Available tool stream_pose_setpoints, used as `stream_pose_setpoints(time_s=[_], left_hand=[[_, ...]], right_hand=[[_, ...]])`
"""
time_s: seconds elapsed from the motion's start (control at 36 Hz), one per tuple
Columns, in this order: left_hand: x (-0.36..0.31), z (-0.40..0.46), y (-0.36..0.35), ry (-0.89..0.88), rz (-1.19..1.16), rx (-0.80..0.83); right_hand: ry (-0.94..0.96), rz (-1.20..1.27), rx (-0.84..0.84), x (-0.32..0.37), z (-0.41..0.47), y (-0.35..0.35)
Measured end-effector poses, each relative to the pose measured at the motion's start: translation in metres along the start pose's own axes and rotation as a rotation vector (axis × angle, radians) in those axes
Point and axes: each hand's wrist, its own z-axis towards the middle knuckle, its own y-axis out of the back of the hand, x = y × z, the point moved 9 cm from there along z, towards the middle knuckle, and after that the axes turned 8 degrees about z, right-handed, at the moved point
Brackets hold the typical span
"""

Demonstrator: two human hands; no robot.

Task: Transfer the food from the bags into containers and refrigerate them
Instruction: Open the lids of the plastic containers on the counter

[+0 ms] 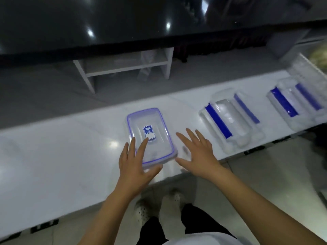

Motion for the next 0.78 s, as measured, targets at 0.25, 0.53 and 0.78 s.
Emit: stream_pose_setpoints(time_s=[0.25, 0.53, 0.78], left_hand=[[-0.153, 0.006, -0.058, -0.232, 0.187, -0.104], [-0.344, 0.022, -0.199, -0.408, 0.319, 0.122], [-0.506, 0.018, -0.280, -0.598, 0.258, 0.234]], right_hand=[[-0.165, 0.200, -0.288, -0.109, -0.095, 0.098], [-0.339, 0.317, -0.431, -0.310, -0.195, 0.178], [-0.470, 0.310, -0.549, -0.447, -0.259, 0.272]])
